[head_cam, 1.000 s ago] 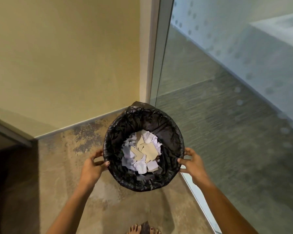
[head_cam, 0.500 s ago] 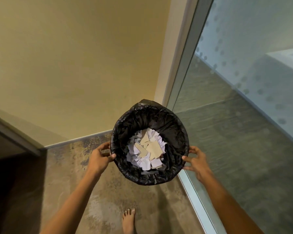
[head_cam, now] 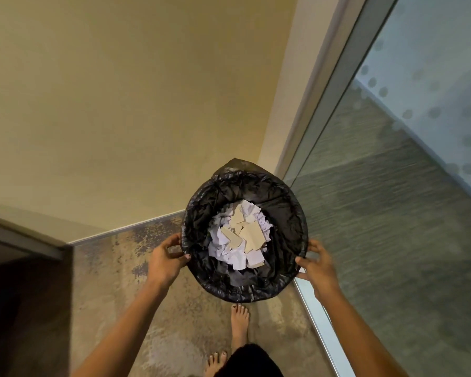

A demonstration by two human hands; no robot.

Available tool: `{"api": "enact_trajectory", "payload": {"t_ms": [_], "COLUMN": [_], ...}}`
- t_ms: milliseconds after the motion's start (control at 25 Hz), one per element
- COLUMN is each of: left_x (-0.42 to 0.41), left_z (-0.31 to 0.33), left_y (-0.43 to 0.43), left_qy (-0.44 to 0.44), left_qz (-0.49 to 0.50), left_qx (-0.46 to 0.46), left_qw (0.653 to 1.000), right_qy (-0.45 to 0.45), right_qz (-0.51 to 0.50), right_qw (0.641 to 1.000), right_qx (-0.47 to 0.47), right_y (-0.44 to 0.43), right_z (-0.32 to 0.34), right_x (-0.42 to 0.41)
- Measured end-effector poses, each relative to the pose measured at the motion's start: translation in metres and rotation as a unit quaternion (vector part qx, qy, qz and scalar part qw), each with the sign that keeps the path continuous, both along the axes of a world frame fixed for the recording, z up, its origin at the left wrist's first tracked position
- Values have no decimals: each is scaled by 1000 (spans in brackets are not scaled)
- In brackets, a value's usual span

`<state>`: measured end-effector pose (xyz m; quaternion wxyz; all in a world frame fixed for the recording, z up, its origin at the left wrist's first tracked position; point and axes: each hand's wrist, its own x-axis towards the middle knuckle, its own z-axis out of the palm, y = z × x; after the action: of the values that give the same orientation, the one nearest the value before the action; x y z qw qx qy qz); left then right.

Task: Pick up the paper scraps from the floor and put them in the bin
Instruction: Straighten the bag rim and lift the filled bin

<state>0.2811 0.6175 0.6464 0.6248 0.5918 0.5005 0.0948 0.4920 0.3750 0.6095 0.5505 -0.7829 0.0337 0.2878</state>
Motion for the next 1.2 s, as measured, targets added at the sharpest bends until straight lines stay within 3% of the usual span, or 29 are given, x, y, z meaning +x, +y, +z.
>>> {"api": "enact_trajectory", "payload": {"t_ms": [200,520,1000,1200], "left_x": [40,115,197,201], "left_z": [-31,-120,-358,-409], "left_y": [27,78,146,155], "left_qy": [46,100,203,195], "left_qz": [6,-4,-46,-73], "left_qx": [-7,-12,7,23], "left_qw": [999,995,978,978], "right_qy": [17,23,-23,-44], "right_qz": [-2,21,68,71], "right_qw": [999,996,979,973], "right_qx": [-27,-84,-191,-213], "right_y": [30,83,157,177], "right_z": [-25,-122,-345,-381], "right_x": [35,105,181,185]}}
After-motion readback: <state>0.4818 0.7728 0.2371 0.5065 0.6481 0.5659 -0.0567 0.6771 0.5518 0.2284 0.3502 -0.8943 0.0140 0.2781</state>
